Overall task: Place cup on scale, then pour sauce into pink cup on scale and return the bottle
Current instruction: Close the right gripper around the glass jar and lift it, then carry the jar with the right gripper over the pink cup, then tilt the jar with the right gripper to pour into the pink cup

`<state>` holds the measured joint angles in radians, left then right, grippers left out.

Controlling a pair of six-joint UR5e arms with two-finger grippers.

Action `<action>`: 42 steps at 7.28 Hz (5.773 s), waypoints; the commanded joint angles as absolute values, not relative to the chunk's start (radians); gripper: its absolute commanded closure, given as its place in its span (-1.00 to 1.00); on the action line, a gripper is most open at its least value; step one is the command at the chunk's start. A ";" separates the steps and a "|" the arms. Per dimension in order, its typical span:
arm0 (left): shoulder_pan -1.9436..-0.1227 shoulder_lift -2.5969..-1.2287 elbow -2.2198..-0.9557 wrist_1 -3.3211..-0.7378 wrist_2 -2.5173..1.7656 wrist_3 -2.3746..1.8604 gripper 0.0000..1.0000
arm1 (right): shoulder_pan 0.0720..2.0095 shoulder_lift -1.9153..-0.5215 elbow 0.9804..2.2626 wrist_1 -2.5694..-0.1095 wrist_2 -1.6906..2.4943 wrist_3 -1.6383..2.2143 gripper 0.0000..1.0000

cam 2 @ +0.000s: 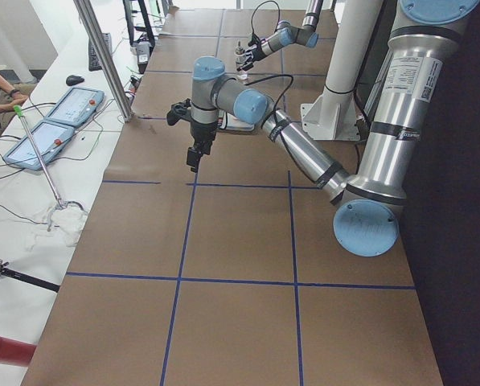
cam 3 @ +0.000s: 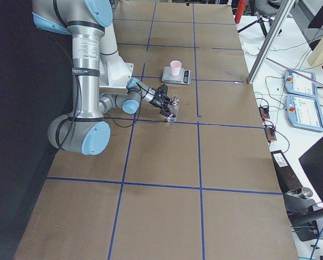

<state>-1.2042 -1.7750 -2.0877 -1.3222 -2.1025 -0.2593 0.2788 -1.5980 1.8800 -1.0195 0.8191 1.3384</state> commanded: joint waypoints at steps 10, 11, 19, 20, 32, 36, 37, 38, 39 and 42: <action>-1.511 -1.626 -1.854 -1.390 -2.253 0.235 -1.00 | 0.411 -1.212 2.045 -1.381 0.795 0.657 1.00; -1.512 -1.626 -1.801 -1.449 -2.253 0.230 -1.00 | 0.397 -1.212 2.040 -1.381 0.772 0.626 1.00; -1.542 -1.586 -1.541 -1.896 -2.372 0.183 -1.00 | 0.224 -1.149 1.954 -1.516 0.407 0.405 1.00; -1.542 -1.579 -1.548 -1.898 -2.358 0.183 -1.00 | 0.216 -1.143 1.918 -1.517 0.384 0.405 1.00; -1.557 -1.555 -1.548 -1.894 -2.310 0.192 -1.00 | 0.215 -1.031 1.674 -1.525 0.235 -0.033 1.00; -1.557 -1.557 -1.546 -1.893 -2.310 0.192 -1.00 | 0.216 -1.034 1.664 -1.546 0.172 -0.139 1.00; -1.557 -1.557 -1.546 -1.893 -2.312 0.192 -1.00 | 0.218 -1.034 1.664 -1.546 0.152 -0.178 1.00; -1.557 -1.557 -1.546 -1.893 -2.312 0.192 -1.00 | 0.219 -1.034 1.664 -1.546 0.135 -0.219 1.00; -1.557 -1.557 -1.548 -1.893 -2.315 0.192 -1.00 | 0.222 -1.034 1.664 -1.546 0.115 -0.282 1.00; -1.559 -1.565 -1.548 -1.891 -2.315 0.192 -1.00 | 0.222 -1.032 1.666 -1.546 0.086 -0.391 1.00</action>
<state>-1.5574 -1.5614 -1.5477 -1.8916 -2.3146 0.1917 0.2222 -1.0326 1.6651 -1.5462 0.0953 -0.3450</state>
